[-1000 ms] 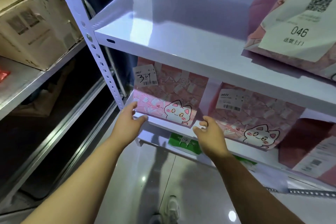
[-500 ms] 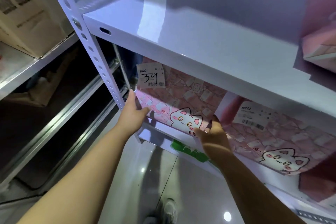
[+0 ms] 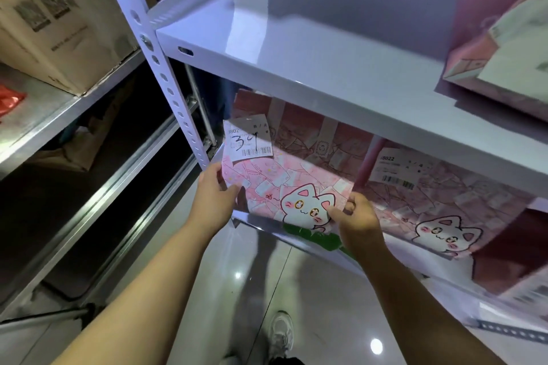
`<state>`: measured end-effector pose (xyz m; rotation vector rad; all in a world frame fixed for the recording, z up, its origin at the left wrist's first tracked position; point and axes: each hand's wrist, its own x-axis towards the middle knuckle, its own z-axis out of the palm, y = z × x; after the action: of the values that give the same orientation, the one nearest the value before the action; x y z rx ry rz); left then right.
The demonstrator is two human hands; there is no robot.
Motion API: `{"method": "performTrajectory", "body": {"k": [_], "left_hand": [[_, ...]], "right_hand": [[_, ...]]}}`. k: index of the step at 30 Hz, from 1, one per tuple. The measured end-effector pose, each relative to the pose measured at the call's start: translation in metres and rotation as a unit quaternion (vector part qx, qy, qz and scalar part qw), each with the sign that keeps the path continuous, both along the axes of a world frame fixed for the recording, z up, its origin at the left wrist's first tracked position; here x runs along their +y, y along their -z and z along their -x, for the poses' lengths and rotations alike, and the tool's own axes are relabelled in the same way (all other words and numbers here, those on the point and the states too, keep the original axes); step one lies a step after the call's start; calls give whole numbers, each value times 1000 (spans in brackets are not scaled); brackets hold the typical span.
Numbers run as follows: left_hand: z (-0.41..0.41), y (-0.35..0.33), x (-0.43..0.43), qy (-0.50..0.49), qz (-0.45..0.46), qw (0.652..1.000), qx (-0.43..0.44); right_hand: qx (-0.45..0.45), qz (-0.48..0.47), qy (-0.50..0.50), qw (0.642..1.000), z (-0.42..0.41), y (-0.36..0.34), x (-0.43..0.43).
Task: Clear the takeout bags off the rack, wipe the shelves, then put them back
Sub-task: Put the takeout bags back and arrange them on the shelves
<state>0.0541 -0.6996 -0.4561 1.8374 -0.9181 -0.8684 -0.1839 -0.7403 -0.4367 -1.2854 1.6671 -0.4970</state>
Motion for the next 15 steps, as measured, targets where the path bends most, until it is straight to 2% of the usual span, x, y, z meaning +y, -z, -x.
{"method": "performTrajectory", "body": {"k": [3, 11, 15], "left_hand": [[4, -6, 24, -3, -7, 1000, -11], [-2, -21, 112, 18, -6, 999, 38], [-18, -34, 166, 5, -1, 1000, 18]], "right_hand": [[-51, -39, 30, 997, 4, -5, 21], [29, 23, 35, 999, 5, -18, 104], [74, 73, 58, 993, 5, -32, 156]]}}
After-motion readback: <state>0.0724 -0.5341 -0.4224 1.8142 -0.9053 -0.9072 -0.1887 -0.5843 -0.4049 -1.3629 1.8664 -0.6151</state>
